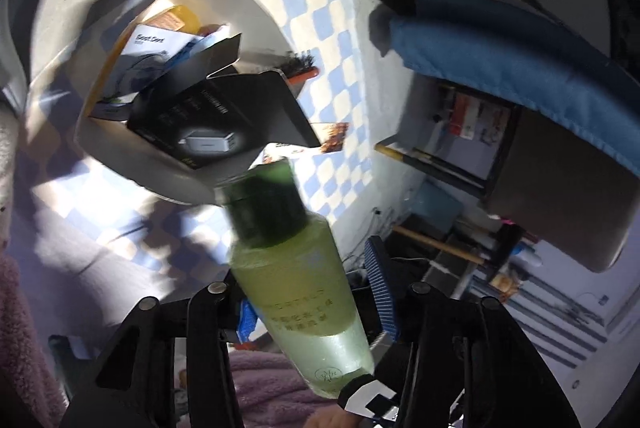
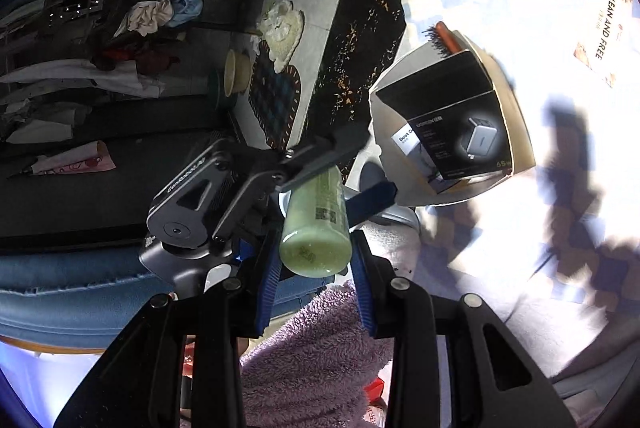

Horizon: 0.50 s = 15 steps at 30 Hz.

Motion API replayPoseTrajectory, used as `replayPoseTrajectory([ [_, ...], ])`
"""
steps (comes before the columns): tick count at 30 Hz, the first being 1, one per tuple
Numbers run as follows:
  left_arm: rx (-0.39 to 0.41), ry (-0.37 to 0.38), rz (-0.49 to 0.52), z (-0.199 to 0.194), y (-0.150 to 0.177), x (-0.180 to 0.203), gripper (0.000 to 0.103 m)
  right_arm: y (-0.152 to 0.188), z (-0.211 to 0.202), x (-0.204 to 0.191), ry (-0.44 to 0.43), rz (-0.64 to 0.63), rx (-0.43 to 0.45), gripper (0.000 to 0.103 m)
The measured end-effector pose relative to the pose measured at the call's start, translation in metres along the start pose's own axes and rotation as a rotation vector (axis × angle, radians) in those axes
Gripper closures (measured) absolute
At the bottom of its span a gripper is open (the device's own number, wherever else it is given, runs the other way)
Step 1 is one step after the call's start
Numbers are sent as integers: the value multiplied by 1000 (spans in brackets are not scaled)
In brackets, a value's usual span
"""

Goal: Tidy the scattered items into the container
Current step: 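Close the left gripper on the green bottle while the right gripper releases it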

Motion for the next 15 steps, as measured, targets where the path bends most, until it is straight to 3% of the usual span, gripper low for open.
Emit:
replayPoseTrajectory([
  [6, 83, 29, 39, -7, 1, 6, 72, 0, -2, -2, -47, 4, -5, 67],
  [15, 174, -112, 103, -18, -1, 7, 73, -10, -17, 5, -50, 50, 22, 61],
])
Point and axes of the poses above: each gripper's, at about its wrist camera, not at the fingertips, and z roughly the way its jaws point, x to its right, y to its underside, the point moved 1 cm from there along z, roughly the way its jaws point, and after that the axes turned 12 degrees about x, right-handed, at the moved point
